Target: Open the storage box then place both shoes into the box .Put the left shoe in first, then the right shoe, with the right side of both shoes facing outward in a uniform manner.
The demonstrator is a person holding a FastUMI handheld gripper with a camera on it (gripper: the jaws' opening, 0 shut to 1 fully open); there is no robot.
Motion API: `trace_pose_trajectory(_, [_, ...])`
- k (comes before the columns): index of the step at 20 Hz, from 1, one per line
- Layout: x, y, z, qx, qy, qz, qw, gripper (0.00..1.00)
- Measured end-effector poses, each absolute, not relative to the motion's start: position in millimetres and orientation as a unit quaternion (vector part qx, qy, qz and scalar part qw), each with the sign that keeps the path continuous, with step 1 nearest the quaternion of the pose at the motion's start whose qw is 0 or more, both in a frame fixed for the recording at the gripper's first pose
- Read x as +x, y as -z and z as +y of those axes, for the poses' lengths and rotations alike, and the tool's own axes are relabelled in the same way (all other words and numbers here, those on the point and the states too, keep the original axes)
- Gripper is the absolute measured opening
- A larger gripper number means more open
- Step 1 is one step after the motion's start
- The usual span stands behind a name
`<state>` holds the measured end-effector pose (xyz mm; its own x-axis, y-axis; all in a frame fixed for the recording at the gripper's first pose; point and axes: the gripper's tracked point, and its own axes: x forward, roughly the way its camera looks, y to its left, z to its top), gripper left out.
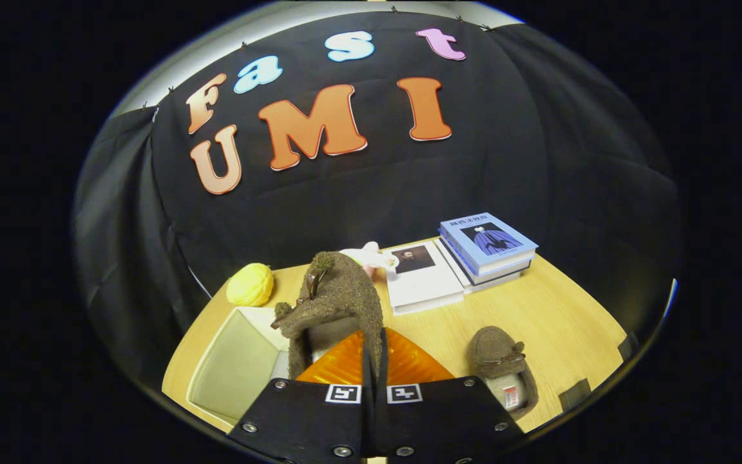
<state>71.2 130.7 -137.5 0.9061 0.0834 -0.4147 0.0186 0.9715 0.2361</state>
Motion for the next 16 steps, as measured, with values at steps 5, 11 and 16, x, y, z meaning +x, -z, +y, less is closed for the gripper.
trace_pose_trajectory(5, [70, 123, 182, 0.124, -0.052, 0.225, 0.965, 0.00])
trace_pose_trajectory(11, [73, 152, 250, 0.131, -0.072, 0.258, 0.955, 0.00])
trace_pose_trajectory(16, [73, 188, 281, 0.134, -0.063, 0.289, 0.946, 0.01])
